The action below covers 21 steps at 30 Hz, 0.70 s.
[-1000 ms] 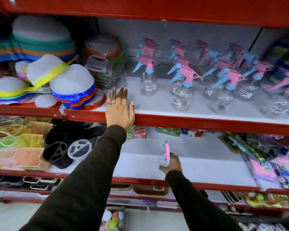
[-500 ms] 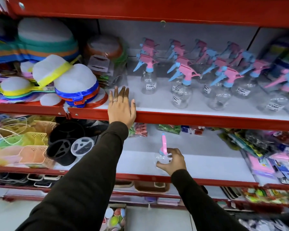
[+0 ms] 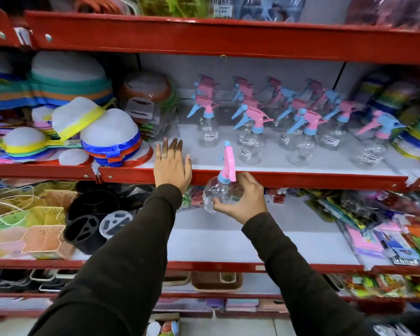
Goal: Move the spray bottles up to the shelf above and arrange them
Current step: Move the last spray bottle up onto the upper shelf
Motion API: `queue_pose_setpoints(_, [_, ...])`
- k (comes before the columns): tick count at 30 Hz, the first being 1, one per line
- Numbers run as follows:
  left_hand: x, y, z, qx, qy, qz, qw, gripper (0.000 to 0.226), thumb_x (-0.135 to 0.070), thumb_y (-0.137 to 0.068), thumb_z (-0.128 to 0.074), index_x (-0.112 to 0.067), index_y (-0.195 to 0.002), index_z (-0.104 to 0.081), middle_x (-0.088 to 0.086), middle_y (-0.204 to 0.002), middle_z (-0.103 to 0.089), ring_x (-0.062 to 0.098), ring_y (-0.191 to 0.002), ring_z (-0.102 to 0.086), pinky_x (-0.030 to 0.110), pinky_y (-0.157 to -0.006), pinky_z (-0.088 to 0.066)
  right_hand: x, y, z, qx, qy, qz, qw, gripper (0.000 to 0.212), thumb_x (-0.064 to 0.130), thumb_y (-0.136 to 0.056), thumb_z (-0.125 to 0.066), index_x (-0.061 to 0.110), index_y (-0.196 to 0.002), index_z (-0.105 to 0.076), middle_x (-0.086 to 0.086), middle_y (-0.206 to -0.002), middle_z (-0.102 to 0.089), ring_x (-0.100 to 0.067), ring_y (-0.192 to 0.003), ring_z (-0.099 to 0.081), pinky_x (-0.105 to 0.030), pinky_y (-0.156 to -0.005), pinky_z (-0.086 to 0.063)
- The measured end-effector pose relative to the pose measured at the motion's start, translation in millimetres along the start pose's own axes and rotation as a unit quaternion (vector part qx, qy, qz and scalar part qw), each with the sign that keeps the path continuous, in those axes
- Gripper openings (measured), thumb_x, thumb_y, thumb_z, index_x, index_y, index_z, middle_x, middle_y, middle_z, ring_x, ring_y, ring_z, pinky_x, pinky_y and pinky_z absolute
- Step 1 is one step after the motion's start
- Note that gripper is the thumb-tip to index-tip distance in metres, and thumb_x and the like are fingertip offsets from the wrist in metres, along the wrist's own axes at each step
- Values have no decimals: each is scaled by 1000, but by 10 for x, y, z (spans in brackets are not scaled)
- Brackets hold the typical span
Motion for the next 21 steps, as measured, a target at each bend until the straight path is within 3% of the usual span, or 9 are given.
queue_pose_setpoints(6, [4,-16,14,8,-11,3,1000,59,-35,-102,-29,-4,-152,-36,14,-158,-38,31,-153,-20,46,-126,-4,243,-580,85,-45,-36,18,998,53,50,-57,-81,20,-100,-70,7,-95,-59,-7,-79,-62,-24,-75,-57])
queue_pose_setpoints(11, [-9,-13,32,-3,-6,3,1000,59,-35,-101,-30,-4,-152,-36,14,-157,-40,31,-152,-21,44,-125,-2,336,-949,7,-51,-28,10,998,60,57,-58,-78,20,-105,-70,7,-99,-58,-3,-81,-60,-9,-72,-49])
queue_pose_setpoints(16, [-9,-17,30,-1,-2,2,1000,59,-35,-102,-28,-5,-153,-35,13,-159,-37,30,-153,-18,41,-124,4,253,-1210,-199,13,25,-55,998,68,54,-62,-82,13,-113,-68,-5,-109,-61,-21,-95,-64,-35,-88,-55])
queue_pose_setpoints(21, [-18,-18,34,-11,4,2,1000,58,-34,-101,-30,-5,-150,-39,13,-157,-41,31,-152,-23,44,-125,-4,149,-1226,-333,34,37,-84,995,69,54,-64,-82,15,-118,-64,-7,-114,-62,-24,-104,-63,-40,-93,-55])
Point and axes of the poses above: each hand's wrist, its own y-axis away from the middle knuckle, its own z-axis out of the back of the hand, x = y × z, the point moved 2 cm from there along -y, towards the middle knuckle
